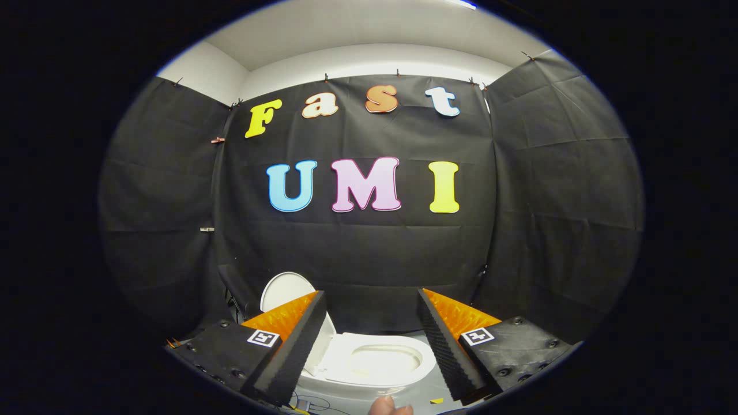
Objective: Open the toilet lid.
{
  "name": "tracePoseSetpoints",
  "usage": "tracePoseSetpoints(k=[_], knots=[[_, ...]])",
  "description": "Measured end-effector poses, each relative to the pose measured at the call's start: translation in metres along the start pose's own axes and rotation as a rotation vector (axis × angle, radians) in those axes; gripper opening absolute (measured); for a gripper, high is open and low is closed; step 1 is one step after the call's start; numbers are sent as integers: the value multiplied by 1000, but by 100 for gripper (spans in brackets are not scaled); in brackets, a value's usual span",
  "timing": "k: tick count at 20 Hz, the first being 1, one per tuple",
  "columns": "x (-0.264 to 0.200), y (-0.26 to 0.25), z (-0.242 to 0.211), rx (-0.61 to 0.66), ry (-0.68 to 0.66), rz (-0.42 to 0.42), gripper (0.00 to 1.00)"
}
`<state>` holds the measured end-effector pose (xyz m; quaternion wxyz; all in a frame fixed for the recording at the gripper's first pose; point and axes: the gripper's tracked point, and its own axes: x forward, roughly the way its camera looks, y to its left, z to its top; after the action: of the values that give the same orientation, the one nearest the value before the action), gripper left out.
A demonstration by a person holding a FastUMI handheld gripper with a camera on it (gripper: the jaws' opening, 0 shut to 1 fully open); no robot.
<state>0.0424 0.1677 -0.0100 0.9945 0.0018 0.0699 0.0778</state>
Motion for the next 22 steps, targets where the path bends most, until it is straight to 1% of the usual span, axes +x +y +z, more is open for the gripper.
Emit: tracePoseSetpoints(k=[9,12,15,22], knots=[[-33,-49,-15,42,-12,-19,98],[-39,-60,-10,5,-40,-38,98],[-47,-59,-10,-13,-55,-31,97],[-55,-59,-10,11,-71,-35,98]])
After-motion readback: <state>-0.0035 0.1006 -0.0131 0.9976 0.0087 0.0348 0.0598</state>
